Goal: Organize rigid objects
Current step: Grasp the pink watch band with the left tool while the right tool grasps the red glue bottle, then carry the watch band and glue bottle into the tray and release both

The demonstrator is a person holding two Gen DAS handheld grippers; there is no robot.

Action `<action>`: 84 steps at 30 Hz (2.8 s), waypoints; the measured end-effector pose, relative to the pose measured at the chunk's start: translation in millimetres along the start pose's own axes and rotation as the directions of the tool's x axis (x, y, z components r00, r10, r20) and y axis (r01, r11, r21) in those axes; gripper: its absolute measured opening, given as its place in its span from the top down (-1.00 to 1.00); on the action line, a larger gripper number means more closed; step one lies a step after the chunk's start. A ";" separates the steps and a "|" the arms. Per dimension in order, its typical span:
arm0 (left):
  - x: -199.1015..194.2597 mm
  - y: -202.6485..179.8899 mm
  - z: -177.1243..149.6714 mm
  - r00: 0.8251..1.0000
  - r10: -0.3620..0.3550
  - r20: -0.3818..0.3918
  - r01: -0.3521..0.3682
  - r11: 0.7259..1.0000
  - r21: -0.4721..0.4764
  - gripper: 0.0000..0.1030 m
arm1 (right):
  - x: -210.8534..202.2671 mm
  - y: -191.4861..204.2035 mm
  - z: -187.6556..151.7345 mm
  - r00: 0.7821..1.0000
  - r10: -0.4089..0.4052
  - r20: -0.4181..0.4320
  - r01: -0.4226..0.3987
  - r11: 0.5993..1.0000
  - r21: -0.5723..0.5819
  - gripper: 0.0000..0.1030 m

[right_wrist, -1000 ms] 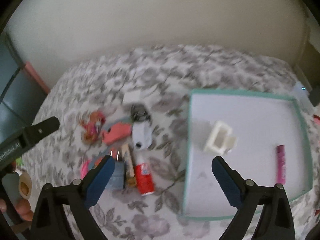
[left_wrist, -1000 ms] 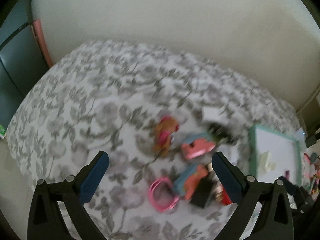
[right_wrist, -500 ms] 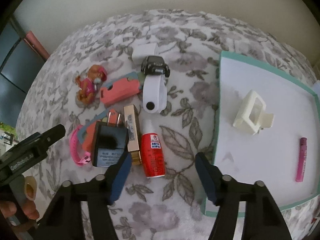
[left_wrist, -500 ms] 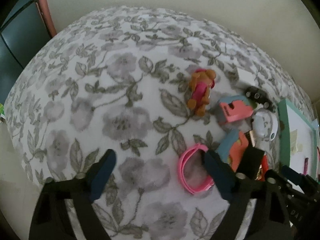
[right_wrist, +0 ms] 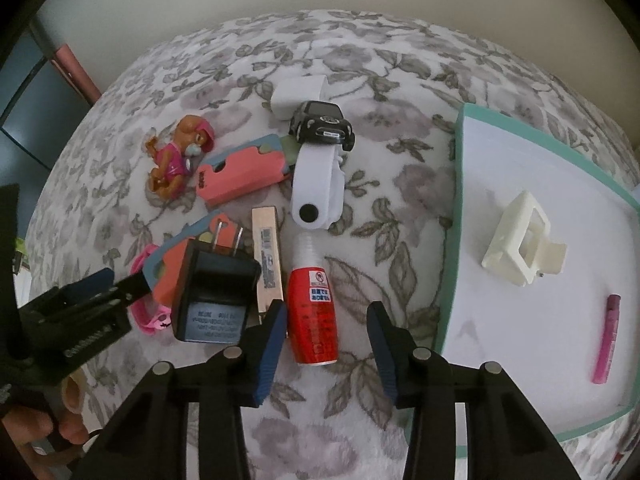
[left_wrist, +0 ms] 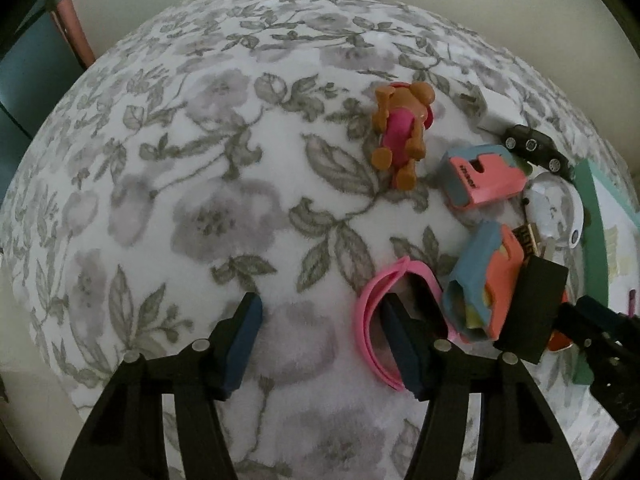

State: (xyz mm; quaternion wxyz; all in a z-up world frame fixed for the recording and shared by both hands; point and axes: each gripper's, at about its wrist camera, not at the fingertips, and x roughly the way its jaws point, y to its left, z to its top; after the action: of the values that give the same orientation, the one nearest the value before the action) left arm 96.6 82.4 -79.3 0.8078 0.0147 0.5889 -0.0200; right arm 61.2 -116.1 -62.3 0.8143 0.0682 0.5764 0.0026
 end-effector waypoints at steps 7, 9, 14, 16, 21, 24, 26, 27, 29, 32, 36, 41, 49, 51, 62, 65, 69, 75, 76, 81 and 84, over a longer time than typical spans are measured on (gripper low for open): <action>2.4 -4.4 2.9 1.000 0.003 -0.002 -0.003 1.000 0.004 -0.23 | 5.5 -2.8 6.8 1.000 0.016 -0.007 -0.015 1.000 0.016 0.14; 2.3 -5.6 3.6 1.000 0.001 -0.002 -0.001 1.000 0.005 -0.23 | 5.4 -3.4 6.8 1.000 -0.011 -0.015 0.011 1.000 0.007 0.15; 3.5 -3.0 4.3 1.000 0.005 -0.004 -0.005 1.000 0.004 -0.23 | 6.7 -11.0 5.4 0.999 -0.023 -0.025 0.024 0.999 0.021 0.16; 3.5 -3.1 4.1 1.000 0.005 -0.004 -0.005 1.000 0.005 -0.23 | 8.3 -8.6 5.6 0.999 -0.031 -0.025 0.032 0.999 0.006 0.19; 4.4 -3.6 5.0 1.000 0.009 -0.003 -0.009 1.000 0.007 -0.22 | 16.5 -1.9 9.5 0.998 -0.059 -0.027 0.058 0.998 -0.024 0.25; 4.9 -4.8 5.7 1.000 0.012 -0.002 -0.012 1.000 0.008 -0.21 | 23.8 2.3 11.3 0.996 -0.079 -0.031 0.078 0.996 -0.041 0.25; 5.1 -6.0 6.0 1.000 0.015 -0.001 -0.015 1.000 0.010 -0.21 | 24.7 3.8 12.2 0.996 -0.088 -0.028 0.086 0.995 -0.051 0.25; 5.1 -6.9 6.2 1.000 0.017 -0.002 -0.017 1.000 0.010 -0.20 | 25.1 4.0 12.5 0.996 -0.089 -0.025 0.087 0.995 -0.052 0.25; 4.5 -8.1 5.8 1.000 0.016 -0.001 -0.016 1.000 0.012 -0.14 | 24.8 3.8 12.9 0.996 -0.089 -0.025 0.088 0.995 -0.049 0.25; 1.5 -14.8 3.0 1.000 0.016 0.003 -0.016 0.999 0.034 0.15 | 23.5 5.4 10.9 0.995 -0.101 -0.023 0.099 0.994 -0.055 0.31; -0.5 -27.2 -0.5 0.999 0.036 0.010 -0.037 0.997 0.074 0.38 | 24.0 12.2 3.1 0.993 -0.111 -0.026 0.109 0.991 -0.075 0.32; -1.8 -37.9 -3.4 0.999 0.050 0.001 -0.049 0.994 0.095 0.61 | 18.6 8.5 -7.4 0.995 -0.089 -0.036 0.087 0.995 -0.051 0.33; -15.6 -35.7 -5.8 0.998 0.039 -0.038 -0.037 0.997 0.063 0.82 | 2.2 4.2 -20.7 0.999 -0.038 -0.028 0.038 0.999 -0.013 0.36; -21.8 -34.4 -3.3 0.999 0.036 -0.033 -0.034 0.998 0.060 0.83 | -5.4 1.3 -21.5 1.000 -0.024 -0.012 0.024 1.000 -0.009 0.37; -80.6 -35.9 15.0 0.999 0.016 0.050 -0.018 0.999 0.033 0.82 | -42.0 -7.2 -15.9 0.996 0.030 0.089 -0.034 0.998 0.045 0.37; -100.7 -45.8 25.2 0.996 -0.003 0.086 0.001 1.000 0.025 0.83 | -59.7 -14.2 -13.1 0.987 0.047 0.155 -0.060 0.995 0.077 0.37; -126.0 -69.2 35.6 0.990 -0.071 0.123 0.068 0.997 0.026 0.83 | -76.9 -25.6 -7.4 0.975 0.011 0.221 -0.039 0.992 0.122 0.37; -134.7 -129.5 37.6 0.981 -0.158 0.113 0.151 0.986 0.071 0.82 | -89.6 -53.8 -10.2 0.964 -0.098 0.248 0.050 0.980 0.194 0.37; -132.7 -139.5 36.4 0.980 -0.170 0.106 0.162 0.984 0.080 0.82 | -89.0 -61.6 -10.8 0.962 -0.132 0.240 0.082 0.975 0.206 0.37; -119.0 -192.7 22.8 0.977 -0.202 0.061 0.192 0.972 0.135 0.82 | -86.9 -107.8 -21.0 0.954 -0.222 0.200 0.151 0.936 0.318 0.37; -108.6 -217.0 17.9 0.979 -0.199 0.042 0.189 0.968 0.163 0.82 | -88.6 -143.2 -28.9 0.948 -0.263 0.178 0.168 0.892 0.419 0.37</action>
State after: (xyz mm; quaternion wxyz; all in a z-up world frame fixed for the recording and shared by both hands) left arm 69.7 -133.5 29.5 0.8151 0.0203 0.5603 -0.1460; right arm -6.3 -262.1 -5.0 0.8394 0.1678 0.4707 -0.2137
